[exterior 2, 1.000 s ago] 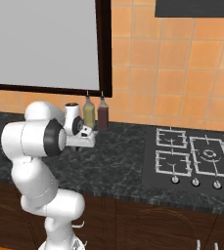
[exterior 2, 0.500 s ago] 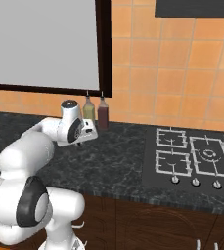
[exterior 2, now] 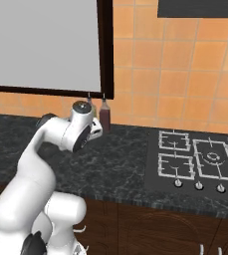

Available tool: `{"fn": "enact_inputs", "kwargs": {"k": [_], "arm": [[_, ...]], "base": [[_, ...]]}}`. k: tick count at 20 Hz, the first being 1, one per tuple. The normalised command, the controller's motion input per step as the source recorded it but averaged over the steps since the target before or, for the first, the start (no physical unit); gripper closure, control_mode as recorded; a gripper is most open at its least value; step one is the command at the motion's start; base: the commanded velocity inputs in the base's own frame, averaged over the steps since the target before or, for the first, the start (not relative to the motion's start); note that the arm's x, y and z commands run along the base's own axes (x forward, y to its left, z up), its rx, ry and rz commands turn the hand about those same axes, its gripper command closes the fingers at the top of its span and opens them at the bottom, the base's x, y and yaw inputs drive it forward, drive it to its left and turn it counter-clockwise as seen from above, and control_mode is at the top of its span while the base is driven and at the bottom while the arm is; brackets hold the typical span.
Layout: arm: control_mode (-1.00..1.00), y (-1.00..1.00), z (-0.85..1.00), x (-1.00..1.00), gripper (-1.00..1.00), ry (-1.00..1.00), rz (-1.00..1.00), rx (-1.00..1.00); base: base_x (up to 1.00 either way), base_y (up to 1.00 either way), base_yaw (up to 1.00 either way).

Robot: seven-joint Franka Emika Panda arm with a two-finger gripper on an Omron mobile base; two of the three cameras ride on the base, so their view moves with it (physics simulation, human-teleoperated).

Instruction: Put the garlic and eggplant in the pot. Retrieve the spatula and lightly stir the vegetables in the pot.

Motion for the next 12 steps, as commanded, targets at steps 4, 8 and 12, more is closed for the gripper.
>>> {"fn": "enact_inputs", "kwargs": {"k": [4,8,12], "arm": [[-1.00,-0.02,0.97,-0.21,1.00,0.01,-0.12,0.18],[-1.00,-0.08,0.65,-0.11,1.00,0.02,-0.05,0.12],[-1.00,-0.01,0.08,-0.10,1.00,0.00,0.01,0.01]], "base": [[0.00,0.00,0.00],[0.00,0.00,0.00],[0.00,0.00,0.00]]}}
